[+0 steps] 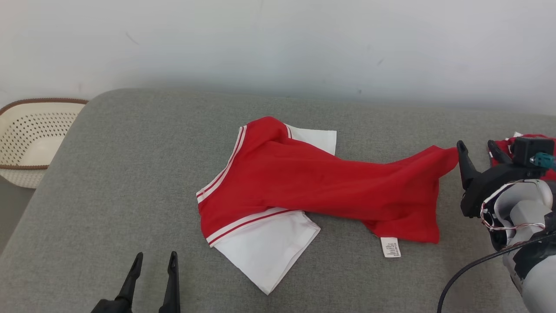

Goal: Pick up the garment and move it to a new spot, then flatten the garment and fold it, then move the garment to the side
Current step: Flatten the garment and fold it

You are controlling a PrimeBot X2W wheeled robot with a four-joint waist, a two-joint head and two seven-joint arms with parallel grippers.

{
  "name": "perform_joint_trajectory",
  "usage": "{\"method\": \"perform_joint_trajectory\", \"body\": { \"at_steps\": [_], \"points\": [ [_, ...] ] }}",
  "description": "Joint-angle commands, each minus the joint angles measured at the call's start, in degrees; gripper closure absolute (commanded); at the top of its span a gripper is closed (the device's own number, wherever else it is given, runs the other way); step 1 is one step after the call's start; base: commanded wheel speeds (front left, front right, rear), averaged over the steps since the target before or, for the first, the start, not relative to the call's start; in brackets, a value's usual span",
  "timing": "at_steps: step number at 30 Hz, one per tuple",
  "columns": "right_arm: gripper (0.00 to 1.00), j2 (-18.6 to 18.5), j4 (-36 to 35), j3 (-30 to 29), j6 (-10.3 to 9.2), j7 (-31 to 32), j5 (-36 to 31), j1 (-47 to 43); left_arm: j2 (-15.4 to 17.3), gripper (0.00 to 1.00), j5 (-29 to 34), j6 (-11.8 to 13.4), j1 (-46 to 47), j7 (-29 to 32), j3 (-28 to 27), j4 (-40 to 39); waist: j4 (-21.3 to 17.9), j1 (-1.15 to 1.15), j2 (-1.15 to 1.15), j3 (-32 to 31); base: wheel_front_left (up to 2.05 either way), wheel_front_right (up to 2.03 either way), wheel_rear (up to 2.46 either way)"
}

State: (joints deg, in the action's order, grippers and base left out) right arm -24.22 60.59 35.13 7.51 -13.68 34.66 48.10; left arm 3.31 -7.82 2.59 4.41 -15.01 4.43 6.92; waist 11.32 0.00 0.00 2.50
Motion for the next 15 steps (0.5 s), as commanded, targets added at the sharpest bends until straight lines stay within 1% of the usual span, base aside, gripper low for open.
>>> {"method": "perform_joint_trajectory", "body": {
  "at_steps": [1,5,7,10,15],
  "points": [
    [0.0,-0.1,-0.9,0.1,-0.04,-0.6,0.9,-1.5,0.0,0.0,0.5,-0.3,-1.0,-0.2,-0.2,0.0,-1.1,0.0,0.0,-1.0,0.0,0.0,0.0],
    [0.0,-0.6,-6.1,-0.6,-0.04,-1.4,2.1,-4.4,0.0,0.0,0.7,-0.3,-1.6,-0.2,-0.5,-0.4,-2.3,0.0,0.0,-2.0,0.0,0.0,0.0],
    [0.0,-1.5,-10.0,-2.0,-0.04,-1.5,1.5,-6.0,0.1,0.0,0.8,-0.3,-2.0,-0.2,-0.8,-0.6,-2.8,0.0,0.0,-2.2,0.0,0.0,0.0],
    [0.0,-1.7,-17.2,-5.8,-0.04,-1.5,-0.1,-10.9,0.1,0.0,0.9,-0.2,-2.4,-0.2,-1.2,-1.0,-3.4,0.0,0.0,-2.4,0.0,0.0,0.0],
    [0.0,-0.5,-27.3,-12.1,-0.04,-1.5,-4.1,-20.0,0.4,0.0,1.1,-0.1,-3.4,-0.2,-2.0,-1.9,-4.5,0.0,0.0,-2.6,0.0,0.0,0.0]
  ]
}}
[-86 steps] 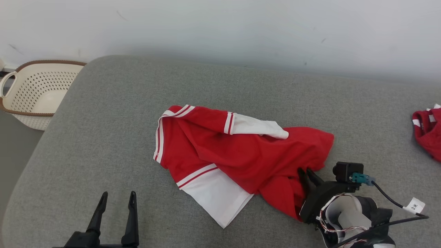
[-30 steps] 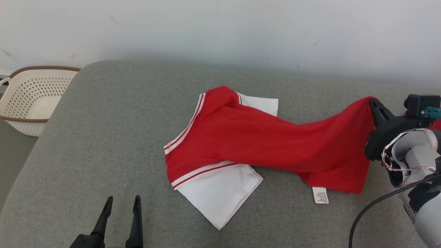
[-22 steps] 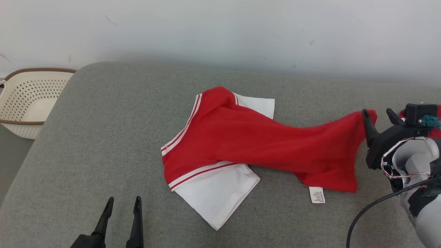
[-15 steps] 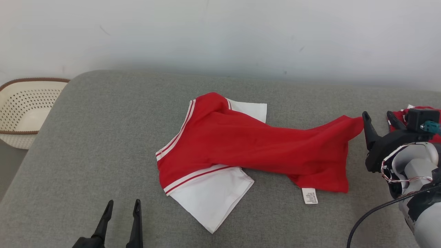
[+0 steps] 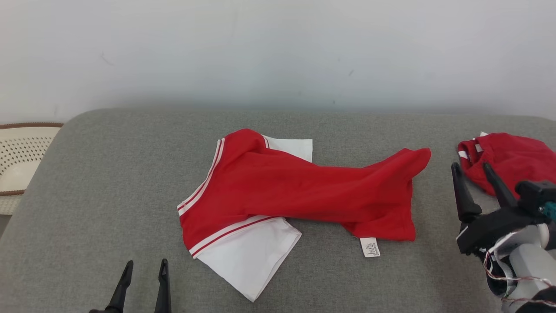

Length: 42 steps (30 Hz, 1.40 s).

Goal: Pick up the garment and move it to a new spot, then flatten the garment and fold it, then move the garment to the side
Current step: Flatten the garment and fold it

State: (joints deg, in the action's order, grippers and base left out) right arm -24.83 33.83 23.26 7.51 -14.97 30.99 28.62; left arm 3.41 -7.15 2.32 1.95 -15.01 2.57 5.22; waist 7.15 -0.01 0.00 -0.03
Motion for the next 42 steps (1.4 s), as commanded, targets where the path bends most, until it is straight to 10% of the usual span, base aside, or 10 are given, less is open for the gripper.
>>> {"method": "perform_joint_trajectory", "body": {
  "at_steps": [1,20,42],
  "points": [
    [0.0,0.6,-2.3,-1.3,-0.04,-0.3,-1.4,-2.4,0.3,0.0,0.4,0.2,-1.1,-0.2,-0.3,-0.4,-0.5,0.01,0.0,-0.1,0.0,0.0,0.0],
    [0.0,10.9,-25.6,-14.0,-0.04,1.9,-15.2,-23.4,0.6,0.0,1.1,1.4,-3.5,-0.2,-2.5,-3.2,-2.3,0.01,0.0,-1.6,0.0,0.0,0.0],
    [0.0,16.4,-29.7,-17.9,-0.04,4.5,-19.7,-29.9,2.3,0.0,1.3,2.7,-6.3,-0.2,-4.0,-3.6,-2.5,0.01,0.0,-3.5,0.0,0.0,0.0]
  ]
}}
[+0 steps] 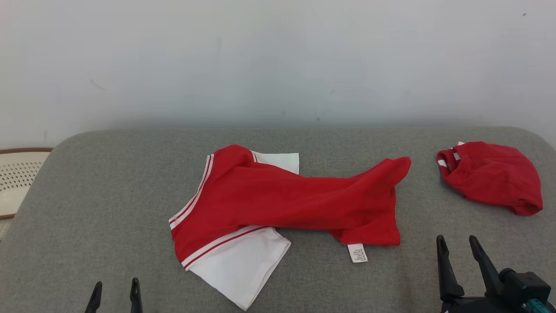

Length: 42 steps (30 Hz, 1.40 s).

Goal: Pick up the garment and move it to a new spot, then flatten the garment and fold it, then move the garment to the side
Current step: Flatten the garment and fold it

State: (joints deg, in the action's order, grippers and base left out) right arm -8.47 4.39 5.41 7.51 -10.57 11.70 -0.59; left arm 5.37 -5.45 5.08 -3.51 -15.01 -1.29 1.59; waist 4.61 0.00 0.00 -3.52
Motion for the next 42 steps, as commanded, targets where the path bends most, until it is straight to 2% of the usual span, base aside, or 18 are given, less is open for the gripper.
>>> {"method": "perform_joint_trajectory", "body": {
  "at_steps": [1,30,37,42],
  "points": [
    [0.0,0.1,-0.3,0.1,-0.04,0.2,-0.4,-0.7,0.6,0.0,-0.5,0.0,-0.8,-0.2,-0.3,0.0,0.0,0.0,0.0,0.0,0.0,0.0,0.0],
    [0.0,-0.2,0.7,0.6,-0.04,0.5,0.6,-0.5,1.1,0.0,-1.8,0.9,-1.0,-0.2,0.4,0.2,-0.2,0.0,0.0,0.2,0.0,0.0,0.0],
    [0.0,-1.0,2.9,1.4,-0.04,1.6,0.9,-0.2,0.1,0.0,-3.8,-0.6,-0.8,0.3,2.5,2.2,0.0,0.0,0.0,0.7,0.0,0.0,0.0],
    [0.0,-2.3,7.0,3.1,-0.04,1.8,1.6,2.0,-1.0,0.0,-4.9,-2.9,0.9,0.3,6.2,6.5,0.3,0.0,0.0,1.7,0.0,0.0,0.0]
  ]
}}
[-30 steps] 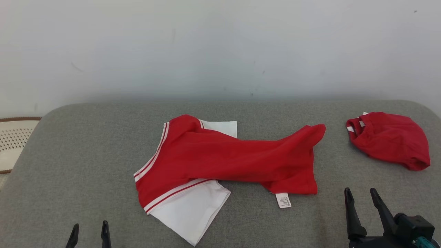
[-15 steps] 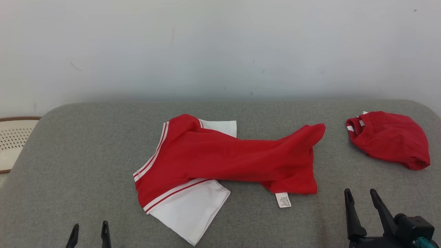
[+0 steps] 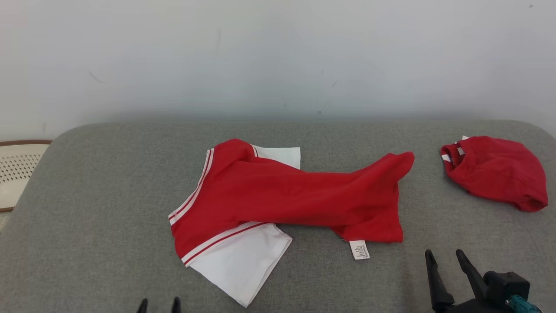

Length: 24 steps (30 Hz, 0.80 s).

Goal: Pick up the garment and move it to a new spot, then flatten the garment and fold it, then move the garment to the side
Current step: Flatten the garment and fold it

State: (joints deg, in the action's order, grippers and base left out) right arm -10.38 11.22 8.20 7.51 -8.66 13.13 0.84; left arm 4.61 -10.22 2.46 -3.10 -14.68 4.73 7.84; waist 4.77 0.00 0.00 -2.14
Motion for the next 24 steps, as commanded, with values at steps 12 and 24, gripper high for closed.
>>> {"method": "perform_joint_trajectory", "body": {
  "at_steps": [12,24],
  "points": [
    [0.0,-2.6,15.2,7.8,-0.04,-2.0,3.1,10.9,-1.6,0.0,-4.7,-5.4,7.3,-0.5,12.3,12.9,0.5,0.0,0.0,5.0,0.0,0.0,0.0],
    [0.0,-1.9,30.1,15.1,-0.04,-5.2,6.0,22.7,-1.6,0.0,-13.0,-3.5,15.3,-0.6,22.7,17.3,0.0,0.0,0.0,9.2,0.0,0.0,0.0]
  ]
}}
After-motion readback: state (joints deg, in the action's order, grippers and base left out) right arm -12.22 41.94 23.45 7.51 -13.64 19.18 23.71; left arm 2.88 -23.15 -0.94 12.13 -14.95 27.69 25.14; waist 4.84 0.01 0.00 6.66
